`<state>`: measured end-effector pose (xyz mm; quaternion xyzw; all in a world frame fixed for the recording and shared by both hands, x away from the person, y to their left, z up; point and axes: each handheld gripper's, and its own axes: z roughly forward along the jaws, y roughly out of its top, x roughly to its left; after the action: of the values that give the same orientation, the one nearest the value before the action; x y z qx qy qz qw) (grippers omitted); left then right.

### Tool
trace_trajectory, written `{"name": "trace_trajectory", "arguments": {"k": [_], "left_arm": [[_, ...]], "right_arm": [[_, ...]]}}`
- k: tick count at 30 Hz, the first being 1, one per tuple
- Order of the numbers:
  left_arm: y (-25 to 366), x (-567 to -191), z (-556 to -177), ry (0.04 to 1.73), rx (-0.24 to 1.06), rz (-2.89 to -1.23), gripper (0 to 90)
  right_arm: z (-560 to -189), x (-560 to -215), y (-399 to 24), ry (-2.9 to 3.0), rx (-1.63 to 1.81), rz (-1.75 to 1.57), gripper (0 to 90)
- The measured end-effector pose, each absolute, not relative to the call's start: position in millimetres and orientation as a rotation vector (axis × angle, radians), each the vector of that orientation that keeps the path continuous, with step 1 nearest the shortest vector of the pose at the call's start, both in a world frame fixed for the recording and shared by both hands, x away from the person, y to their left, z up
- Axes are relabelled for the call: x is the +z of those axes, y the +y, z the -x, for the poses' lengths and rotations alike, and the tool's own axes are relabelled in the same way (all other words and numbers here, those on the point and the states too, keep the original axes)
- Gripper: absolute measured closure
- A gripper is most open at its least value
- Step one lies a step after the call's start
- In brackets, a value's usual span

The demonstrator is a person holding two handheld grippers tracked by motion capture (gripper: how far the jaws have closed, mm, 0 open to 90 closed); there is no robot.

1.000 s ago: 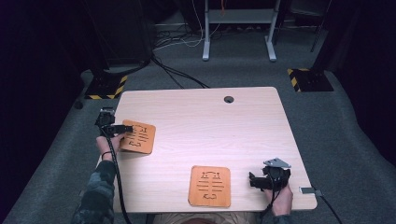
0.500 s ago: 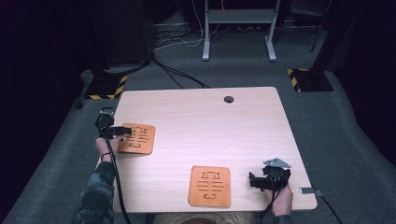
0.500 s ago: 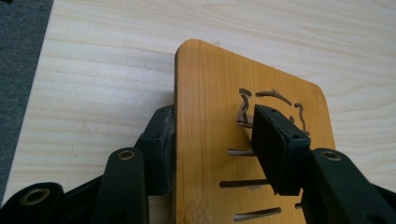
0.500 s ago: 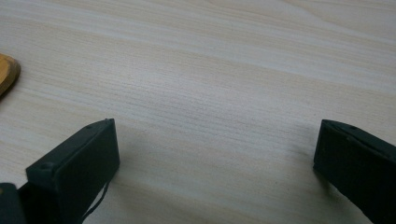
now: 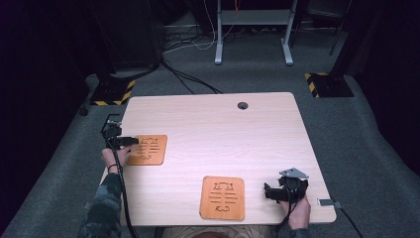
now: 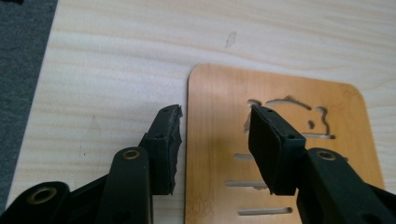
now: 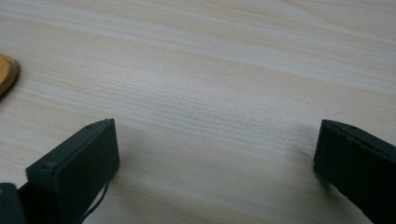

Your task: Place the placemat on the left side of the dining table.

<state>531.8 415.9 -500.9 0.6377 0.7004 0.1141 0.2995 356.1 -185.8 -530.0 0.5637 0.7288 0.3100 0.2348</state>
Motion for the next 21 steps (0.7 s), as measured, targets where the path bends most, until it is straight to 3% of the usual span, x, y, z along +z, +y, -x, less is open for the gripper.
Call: {"name": "trace_trajectory", "arguments": {"k": [9, 12, 13, 16, 21], "left_arm": [[418, -502, -529, 1.861, 0.332, -1.680, 35.9], [412, -501, -526, 1.866, 0.404, -1.684, 33.0], [411, -501, -525, 1.854, 0.413, -1.707, 26.7], [407, -501, -518, 1.812, 0.433, -1.731, 19.4], [404, -497, -506, 1.749, 0.413, -1.724, 14.1]], "right_arm": [[-356, -530, -186, 2.000, 0.850, -1.547, 0.0], [-356, -530, -186, 2.000, 0.851, -1.547, 0.0], [-356, -530, -186, 2.000, 0.851, -1.548, 0.0], [-356, -530, -186, 2.000, 0.851, -1.547, 0.0], [-356, -530, -186, 1.999, 0.850, -1.547, 0.0]]}}
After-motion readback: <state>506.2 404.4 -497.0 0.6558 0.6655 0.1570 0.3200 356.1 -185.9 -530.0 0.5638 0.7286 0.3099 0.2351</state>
